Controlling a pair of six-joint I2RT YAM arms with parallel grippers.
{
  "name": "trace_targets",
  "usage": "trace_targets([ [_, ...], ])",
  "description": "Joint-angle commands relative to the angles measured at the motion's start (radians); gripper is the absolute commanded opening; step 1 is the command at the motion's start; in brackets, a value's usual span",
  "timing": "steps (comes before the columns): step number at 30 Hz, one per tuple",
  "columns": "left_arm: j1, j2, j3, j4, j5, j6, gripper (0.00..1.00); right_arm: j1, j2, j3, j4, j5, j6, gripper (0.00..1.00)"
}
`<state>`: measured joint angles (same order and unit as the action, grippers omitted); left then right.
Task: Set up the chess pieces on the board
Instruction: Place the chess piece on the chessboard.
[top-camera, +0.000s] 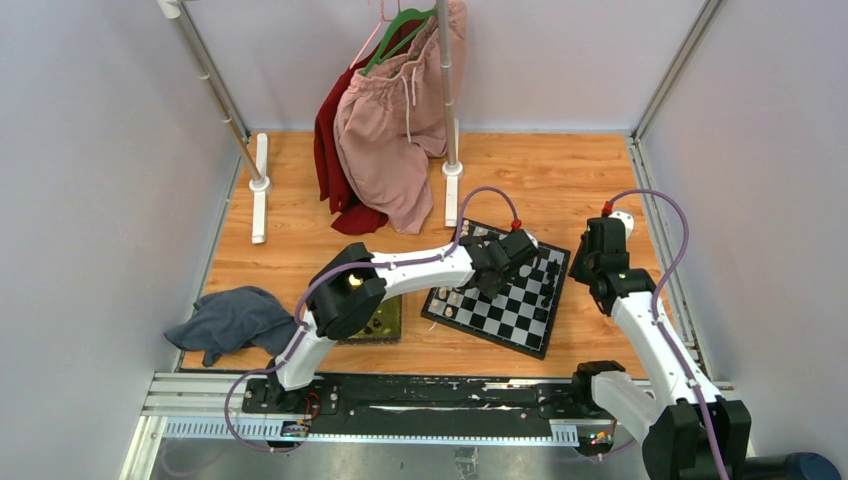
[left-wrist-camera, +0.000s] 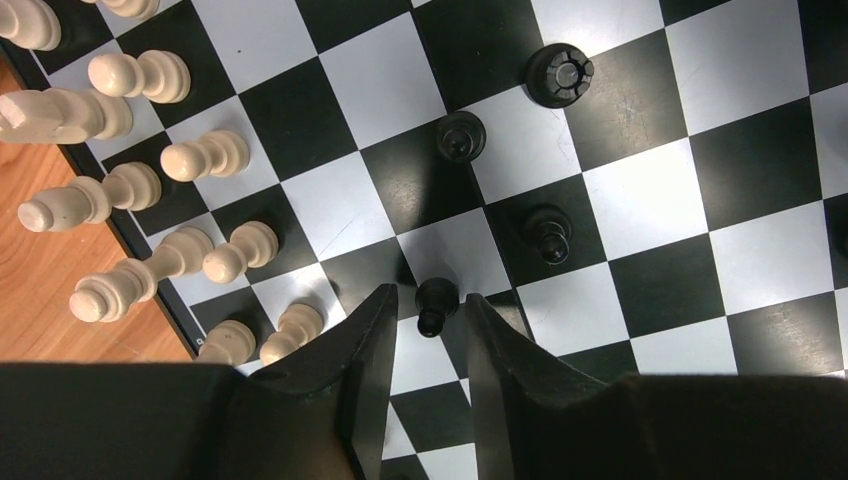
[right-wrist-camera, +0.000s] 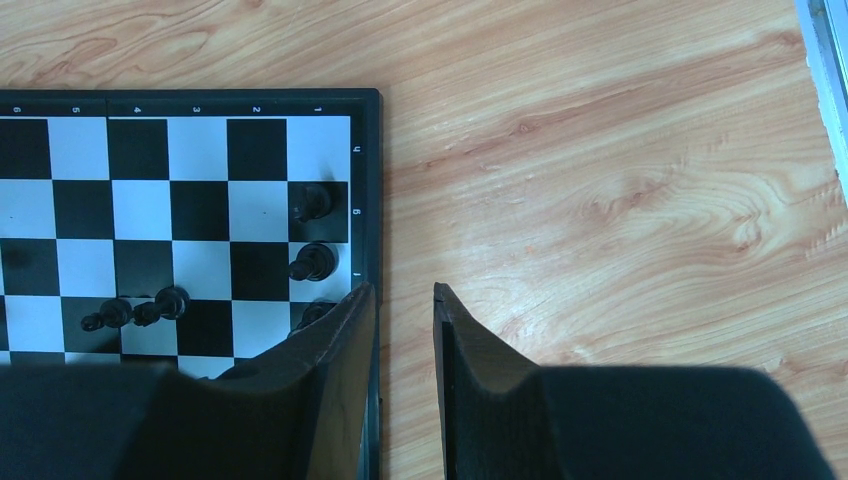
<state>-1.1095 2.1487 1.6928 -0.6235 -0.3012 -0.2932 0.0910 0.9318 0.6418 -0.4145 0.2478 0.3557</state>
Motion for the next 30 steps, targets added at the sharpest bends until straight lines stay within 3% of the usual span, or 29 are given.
trace_targets([
  [1, -0.009, -0.033, -0.015, 0.002, -0.013, -0.015, 0.37, -0.013, -0.025, -0.004, -0.026, 0.01, 0.004, 0.33],
  [14, -0.012, -0.179, 0.035, -0.061, -0.05, -0.018, 0.59, -0.013, -0.034, 0.034, -0.049, -0.001, -0.006, 0.33],
  [20, -0.013, -0.277, 0.053, -0.112, -0.095, -0.031, 0.62, -0.009, -0.005, 0.061, -0.042, -0.059, -0.041, 0.33],
  [30, -0.013, -0.546, -0.186, -0.114, -0.304, -0.163, 0.64, 0.126, 0.137, 0.175, -0.081, -0.068, -0.153, 0.34],
])
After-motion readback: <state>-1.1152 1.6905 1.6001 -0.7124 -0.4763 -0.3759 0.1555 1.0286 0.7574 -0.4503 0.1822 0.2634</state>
